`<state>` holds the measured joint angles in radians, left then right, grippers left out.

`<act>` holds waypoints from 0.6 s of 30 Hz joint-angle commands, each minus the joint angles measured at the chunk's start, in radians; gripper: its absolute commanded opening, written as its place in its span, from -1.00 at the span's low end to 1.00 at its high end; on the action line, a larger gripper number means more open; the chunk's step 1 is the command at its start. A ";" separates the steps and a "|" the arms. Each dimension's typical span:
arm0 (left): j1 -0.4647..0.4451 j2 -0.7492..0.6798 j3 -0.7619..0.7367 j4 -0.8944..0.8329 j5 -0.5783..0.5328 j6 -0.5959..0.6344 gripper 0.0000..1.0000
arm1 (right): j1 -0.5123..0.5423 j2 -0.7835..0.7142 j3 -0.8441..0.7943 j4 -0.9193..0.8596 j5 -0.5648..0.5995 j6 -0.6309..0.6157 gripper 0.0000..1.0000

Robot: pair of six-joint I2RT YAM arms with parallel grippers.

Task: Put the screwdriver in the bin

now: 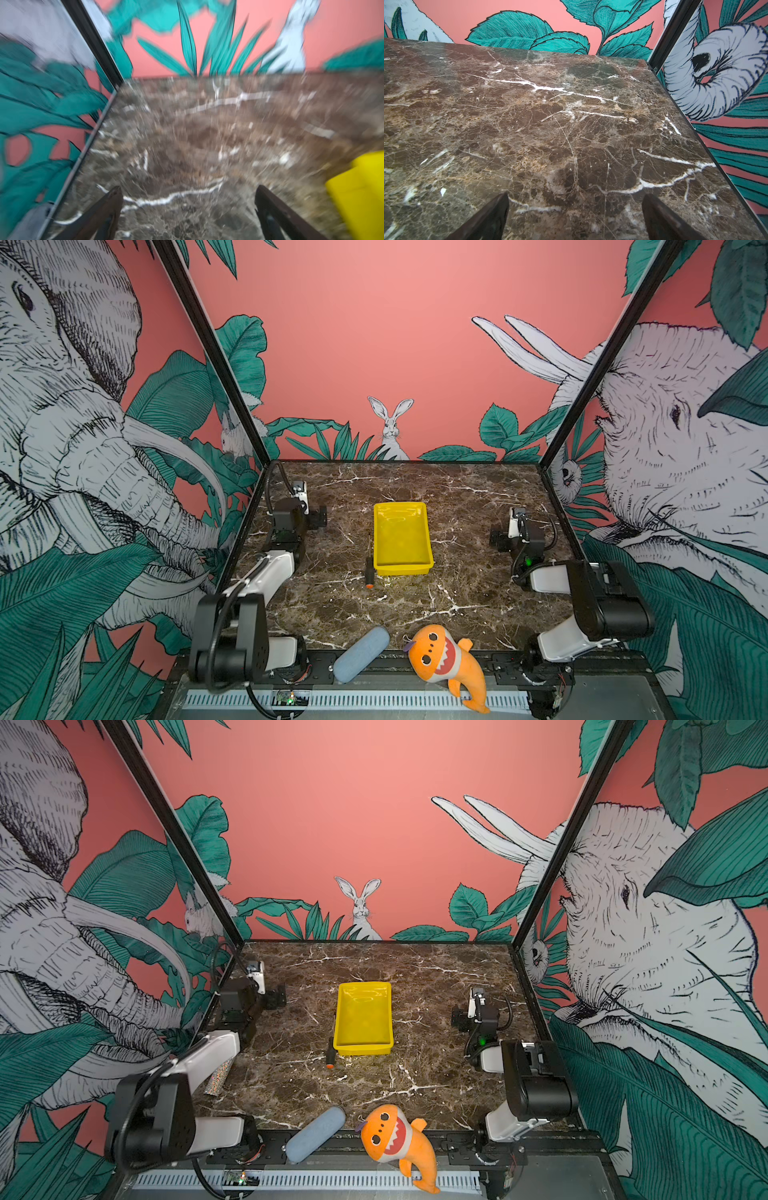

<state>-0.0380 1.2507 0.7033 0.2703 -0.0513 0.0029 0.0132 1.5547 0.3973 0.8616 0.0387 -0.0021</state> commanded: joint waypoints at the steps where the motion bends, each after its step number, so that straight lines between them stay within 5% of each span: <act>1: -0.008 -0.187 0.068 -0.387 0.030 -0.111 0.99 | 0.004 -0.077 0.025 -0.069 0.060 0.022 0.99; 3: -0.008 -0.267 0.117 -0.556 0.065 -0.160 0.99 | 0.004 -0.152 0.095 -0.287 0.025 0.033 0.99; 8: -0.010 -0.397 0.192 -0.827 0.145 -0.270 0.99 | 0.004 -0.239 0.350 -0.764 -0.298 0.107 0.99; 12: -0.017 -0.468 0.194 -0.999 0.116 -0.371 0.99 | 0.013 -0.295 0.448 -0.927 -0.497 0.186 0.98; 18: -0.076 -0.564 0.130 -1.103 0.107 -0.480 0.99 | 0.102 -0.431 0.528 -1.158 -0.451 0.201 0.98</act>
<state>-0.0872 0.7197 0.8616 -0.7029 0.0586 -0.3809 0.0864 1.1633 0.8860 -0.1165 -0.3656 0.1741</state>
